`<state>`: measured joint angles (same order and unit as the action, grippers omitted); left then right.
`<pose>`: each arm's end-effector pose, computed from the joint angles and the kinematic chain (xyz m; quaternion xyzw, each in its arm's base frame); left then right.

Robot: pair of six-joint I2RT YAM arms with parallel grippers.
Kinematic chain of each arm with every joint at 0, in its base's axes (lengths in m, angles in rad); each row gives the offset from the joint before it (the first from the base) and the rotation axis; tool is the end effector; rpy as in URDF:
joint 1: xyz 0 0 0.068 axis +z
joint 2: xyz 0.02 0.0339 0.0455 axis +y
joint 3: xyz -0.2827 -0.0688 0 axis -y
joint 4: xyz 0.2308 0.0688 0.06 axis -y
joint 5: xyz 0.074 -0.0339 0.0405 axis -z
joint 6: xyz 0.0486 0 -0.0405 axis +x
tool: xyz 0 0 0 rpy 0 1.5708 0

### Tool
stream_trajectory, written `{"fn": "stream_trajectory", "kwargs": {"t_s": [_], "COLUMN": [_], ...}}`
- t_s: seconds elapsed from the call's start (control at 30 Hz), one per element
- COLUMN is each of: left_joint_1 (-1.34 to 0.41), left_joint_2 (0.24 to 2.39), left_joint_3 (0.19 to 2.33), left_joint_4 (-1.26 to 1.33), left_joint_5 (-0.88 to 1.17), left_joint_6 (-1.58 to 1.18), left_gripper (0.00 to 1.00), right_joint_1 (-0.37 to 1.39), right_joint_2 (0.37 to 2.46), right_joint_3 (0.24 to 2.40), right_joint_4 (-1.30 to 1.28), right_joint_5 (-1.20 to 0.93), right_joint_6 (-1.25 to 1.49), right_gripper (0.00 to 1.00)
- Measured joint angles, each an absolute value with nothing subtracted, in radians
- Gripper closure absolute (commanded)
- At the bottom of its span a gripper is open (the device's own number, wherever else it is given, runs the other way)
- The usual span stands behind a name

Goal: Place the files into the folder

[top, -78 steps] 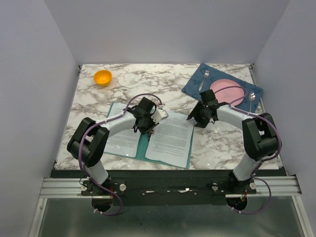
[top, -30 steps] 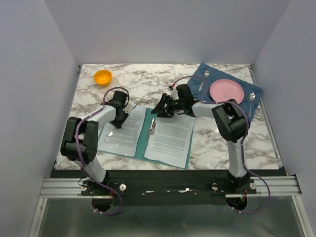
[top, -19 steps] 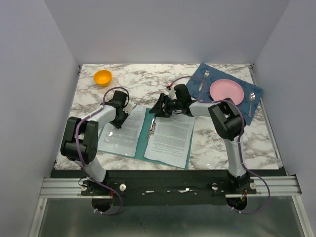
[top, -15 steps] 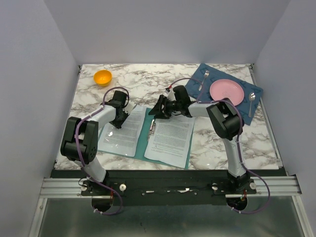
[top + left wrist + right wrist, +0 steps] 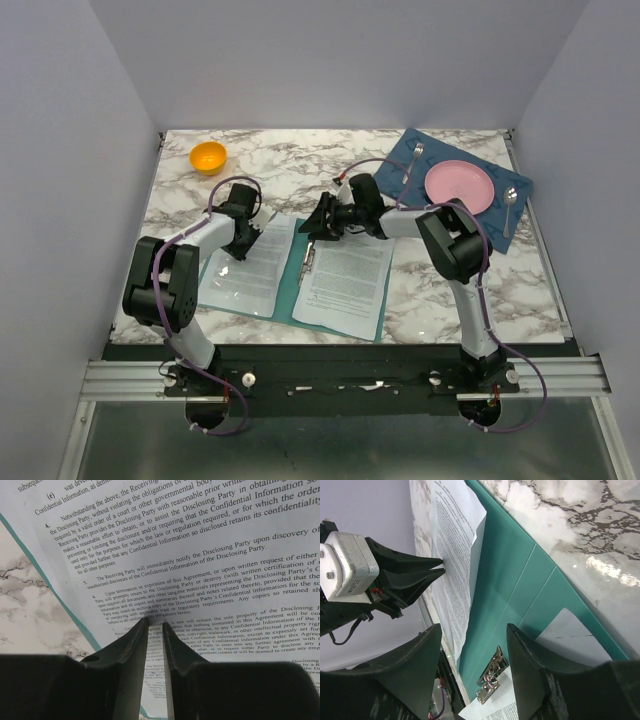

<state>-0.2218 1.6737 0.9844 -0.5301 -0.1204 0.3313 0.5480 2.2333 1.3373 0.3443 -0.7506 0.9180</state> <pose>0.3011 -0.0619 0.1794 0.2582 0.9483 0.0687 0.1710 0.3909 0.2774 0.1362 -0.0263 0.8312 0.5415 0.1232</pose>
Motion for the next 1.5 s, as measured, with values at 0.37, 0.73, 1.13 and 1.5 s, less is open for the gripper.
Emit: {"fn": "stream_trajectory", "kwargs": {"t_s": [0.37,0.73,1.13,1.5], "left_joint_1": [-0.222,-0.222,-0.222,-0.222], "left_joint_2": [1.674,1.674,1.674,1.674], "left_joint_3": [0.986,0.986,0.986,0.986], "left_joint_4": [-0.531,-0.532,-0.532,-0.532], "left_joint_5": [-0.121,-0.127,-0.13,-0.133], "left_joint_6": [0.327,0.316,0.305,0.306], "left_gripper": [0.7,0.71,0.71,0.71], "right_joint_1": [0.555,0.566,0.577,0.587], "right_joint_2": [2.233,2.233,2.18,2.141], "right_joint_3": [1.327,1.327,1.27,1.244], "right_joint_4": [0.349,0.333,0.335,0.374], "right_joint_5": [-0.758,-0.765,-0.764,-0.765], "right_joint_6": [0.916,0.888,0.882,0.894], "right_gripper": [0.38,0.41,0.44,0.47]}}
